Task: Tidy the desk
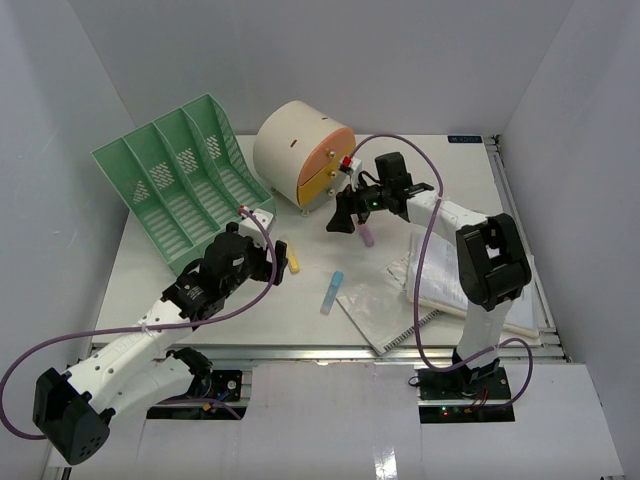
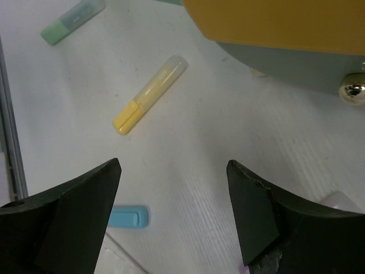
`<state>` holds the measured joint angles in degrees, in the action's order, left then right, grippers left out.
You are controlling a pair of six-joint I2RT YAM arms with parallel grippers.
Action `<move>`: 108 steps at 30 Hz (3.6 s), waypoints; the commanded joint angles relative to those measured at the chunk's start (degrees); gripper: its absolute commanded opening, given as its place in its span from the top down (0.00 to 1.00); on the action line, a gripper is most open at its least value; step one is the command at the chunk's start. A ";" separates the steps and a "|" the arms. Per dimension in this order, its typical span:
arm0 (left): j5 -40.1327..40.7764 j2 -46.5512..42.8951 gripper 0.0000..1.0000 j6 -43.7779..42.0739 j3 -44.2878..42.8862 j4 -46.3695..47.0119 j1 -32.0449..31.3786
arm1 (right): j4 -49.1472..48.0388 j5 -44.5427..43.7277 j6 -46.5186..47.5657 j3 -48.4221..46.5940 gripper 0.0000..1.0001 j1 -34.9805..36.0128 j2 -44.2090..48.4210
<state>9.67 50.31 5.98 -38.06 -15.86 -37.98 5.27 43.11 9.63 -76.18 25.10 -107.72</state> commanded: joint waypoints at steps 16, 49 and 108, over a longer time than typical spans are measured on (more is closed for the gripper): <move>4.79 -0.61 0.03 -0.18 0.18 -0.09 1.46 | -28.13 0.00 -31.61 0.20 0.18 0.26 -9.04; 7.91 0.47 0.03 -0.65 0.53 -0.05 2.96 | -38.41 -0.20 -48.09 -6.81 0.36 -6.80 -21.33; -12.88 15.87 0.10 23.65 -0.95 5.01 5.90 | 2.66 -16.90 5.51 17.61 0.25 -16.65 20.35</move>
<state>-0.05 58.34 16.83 -37.87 -13.04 -32.90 1.34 30.65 6.96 -62.14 10.32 -95.58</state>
